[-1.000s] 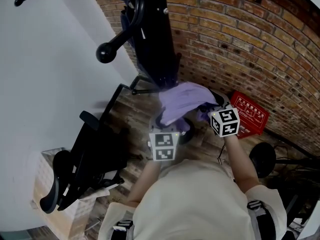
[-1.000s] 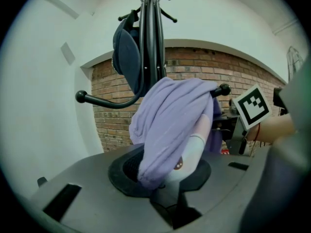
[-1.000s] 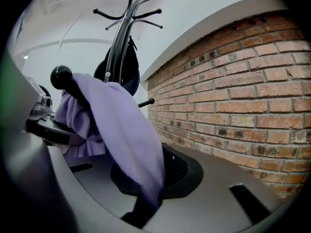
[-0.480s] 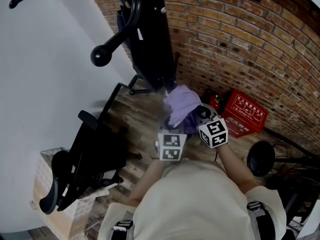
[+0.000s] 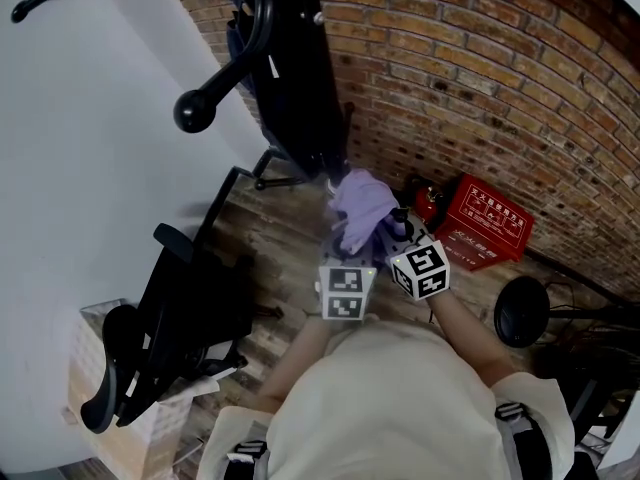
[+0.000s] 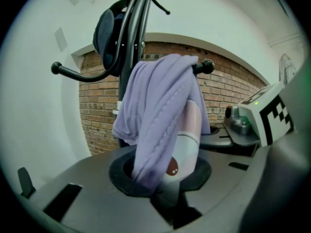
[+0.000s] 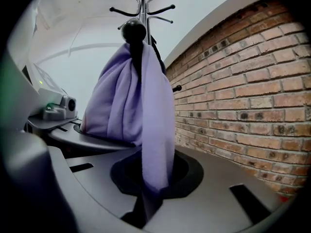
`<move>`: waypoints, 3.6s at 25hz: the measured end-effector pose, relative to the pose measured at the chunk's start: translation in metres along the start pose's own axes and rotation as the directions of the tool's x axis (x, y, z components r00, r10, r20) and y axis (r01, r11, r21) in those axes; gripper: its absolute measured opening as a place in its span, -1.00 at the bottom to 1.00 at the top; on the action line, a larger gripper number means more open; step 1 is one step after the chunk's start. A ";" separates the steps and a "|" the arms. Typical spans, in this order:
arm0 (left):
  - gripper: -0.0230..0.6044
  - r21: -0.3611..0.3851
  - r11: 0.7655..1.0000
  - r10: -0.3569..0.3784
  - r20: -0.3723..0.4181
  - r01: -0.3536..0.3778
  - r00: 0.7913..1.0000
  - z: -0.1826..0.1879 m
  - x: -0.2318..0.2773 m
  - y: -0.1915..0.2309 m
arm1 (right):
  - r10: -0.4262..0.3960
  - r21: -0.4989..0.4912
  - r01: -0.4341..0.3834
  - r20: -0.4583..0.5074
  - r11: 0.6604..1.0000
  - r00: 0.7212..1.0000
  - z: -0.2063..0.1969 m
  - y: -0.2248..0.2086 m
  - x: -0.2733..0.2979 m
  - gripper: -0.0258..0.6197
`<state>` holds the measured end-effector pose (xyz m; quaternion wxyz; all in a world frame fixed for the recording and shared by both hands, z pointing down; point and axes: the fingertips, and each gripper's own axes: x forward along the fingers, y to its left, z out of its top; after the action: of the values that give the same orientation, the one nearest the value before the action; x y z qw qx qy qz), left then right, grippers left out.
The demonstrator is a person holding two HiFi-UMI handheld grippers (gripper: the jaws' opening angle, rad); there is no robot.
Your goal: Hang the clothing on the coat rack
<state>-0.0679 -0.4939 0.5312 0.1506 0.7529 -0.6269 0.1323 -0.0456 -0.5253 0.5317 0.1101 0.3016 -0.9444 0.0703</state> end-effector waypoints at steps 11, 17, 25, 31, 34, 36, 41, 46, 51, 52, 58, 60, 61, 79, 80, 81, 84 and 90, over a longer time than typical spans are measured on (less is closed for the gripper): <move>-0.59 0.006 0.999 -0.032 -0.002 0.032 0.999 -0.001 -0.010 0.003 | 0.019 -0.003 -0.019 -0.024 1.000 1.000 0.002 0.006 -0.007 -0.85; -0.34 0.001 0.999 -0.044 0.006 0.044 0.999 -0.001 -0.024 0.004 | -0.005 0.018 0.005 -0.021 1.000 1.000 0.007 0.006 -0.020 -0.55; -0.08 -0.032 0.999 -0.035 0.046 0.037 0.998 0.001 -0.059 0.009 | -0.087 0.041 0.087 0.006 0.995 0.996 0.015 0.009 -0.050 -0.42; -0.08 -0.066 0.997 -0.022 0.055 0.026 0.998 -0.010 -0.087 0.016 | -0.135 0.061 0.133 0.038 0.989 0.990 0.024 0.022 -0.076 -0.41; -0.08 -0.068 0.998 -0.011 0.062 0.015 0.998 -0.013 -0.106 0.015 | -0.137 0.070 0.134 0.046 0.989 0.989 0.024 0.036 -0.091 -0.42; -0.08 -0.070 0.998 -0.002 0.067 0.007 0.998 -0.014 -0.118 0.015 | -0.137 0.071 0.133 0.053 0.989 0.989 0.024 0.048 -0.100 -0.41; -0.31 -0.077 0.997 0.001 0.047 0.003 0.999 -0.029 -0.150 0.013 | -0.135 0.077 0.129 0.070 0.989 0.988 0.024 0.084 -0.122 -0.41; -0.50 -0.080 0.997 0.008 0.060 -0.003 0.998 -0.043 -0.186 0.006 | -0.131 0.073 0.125 0.079 0.989 0.988 0.020 0.121 -0.150 -0.48; -0.60 -0.096 0.995 0.016 0.063 -0.009 0.998 -0.056 -0.225 -0.001 | -0.132 0.072 0.127 0.081 0.989 0.988 0.016 0.151 -0.177 -0.62; -0.63 -0.103 0.995 0.017 0.064 -0.011 0.998 -0.058 -0.233 -0.003 | -0.133 0.071 0.127 0.083 0.989 0.988 0.015 0.157 -0.182 -0.64; -0.72 -0.137 0.990 0.042 0.100 -0.028 0.994 -0.065 -0.278 -0.007 | -0.160 0.044 0.156 0.107 0.987 0.981 0.017 0.187 -0.214 -0.83; -0.74 -0.147 0.989 0.051 0.120 -0.033 0.991 -0.066 -0.291 -0.008 | -0.161 0.034 0.158 0.119 0.987 0.980 0.020 0.196 -0.223 -0.85; -0.75 -0.151 0.988 0.055 0.131 -0.035 0.990 -0.066 -0.297 -0.009 | -0.159 0.031 0.156 0.123 0.987 0.980 0.020 0.200 -0.227 -0.85; -0.80 -0.149 0.987 0.084 0.154 -0.061 0.985 -0.079 -0.351 -0.027 | -0.118 0.011 0.118 0.167 0.993 0.979 0.020 0.242 -0.268 -0.89; -0.80 -0.149 0.987 0.084 0.153 -0.061 0.985 -0.079 -0.352 -0.027 | -0.119 0.012 0.119 0.168 0.993 0.979 0.020 0.243 -0.269 -0.89; -0.80 -0.150 0.987 0.084 0.153 -0.061 0.985 -0.079 -0.352 -0.028 | -0.122 0.011 0.122 0.169 0.993 0.978 0.020 0.243 -0.269 -0.90; -0.80 -0.151 0.987 0.080 0.151 -0.057 0.985 -0.079 -0.352 -0.028 | -0.133 -0.002 0.135 0.168 0.991 0.977 0.021 0.243 -0.270 -0.92; -0.80 -0.154 0.986 0.081 0.155 -0.056 0.985 -0.076 -0.352 -0.027 | -0.132 -0.015 0.137 0.169 0.990 0.977 0.025 0.243 -0.269 -0.92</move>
<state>-0.1054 -0.1412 0.4630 0.1506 0.7257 -0.6707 0.0291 0.0217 -0.1845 0.4241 0.0387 0.3682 -0.9286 0.0247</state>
